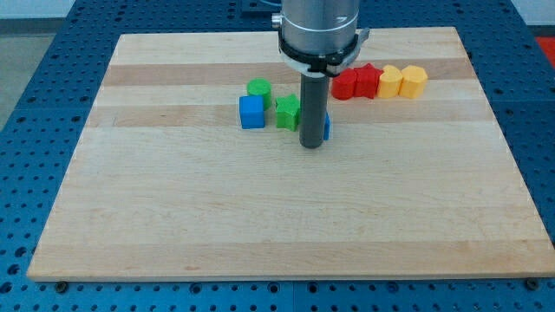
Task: Push the green circle closer to the green star
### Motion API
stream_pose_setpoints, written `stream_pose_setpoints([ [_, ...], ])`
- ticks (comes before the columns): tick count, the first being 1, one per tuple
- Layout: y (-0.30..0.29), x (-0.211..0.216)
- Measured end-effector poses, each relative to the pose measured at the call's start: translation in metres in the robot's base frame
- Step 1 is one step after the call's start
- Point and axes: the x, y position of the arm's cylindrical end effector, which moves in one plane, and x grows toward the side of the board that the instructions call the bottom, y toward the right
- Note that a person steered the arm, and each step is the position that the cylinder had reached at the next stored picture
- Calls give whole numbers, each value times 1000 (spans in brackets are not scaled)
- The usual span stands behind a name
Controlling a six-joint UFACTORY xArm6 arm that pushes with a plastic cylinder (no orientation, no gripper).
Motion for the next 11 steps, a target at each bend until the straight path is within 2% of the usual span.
stream_pose_setpoints([
  [1,-35,21],
  [3,-131,11],
  [6,-139,1],
  [9,-137,-86],
  [10,-116,-110],
  [11,-89,-110],
])
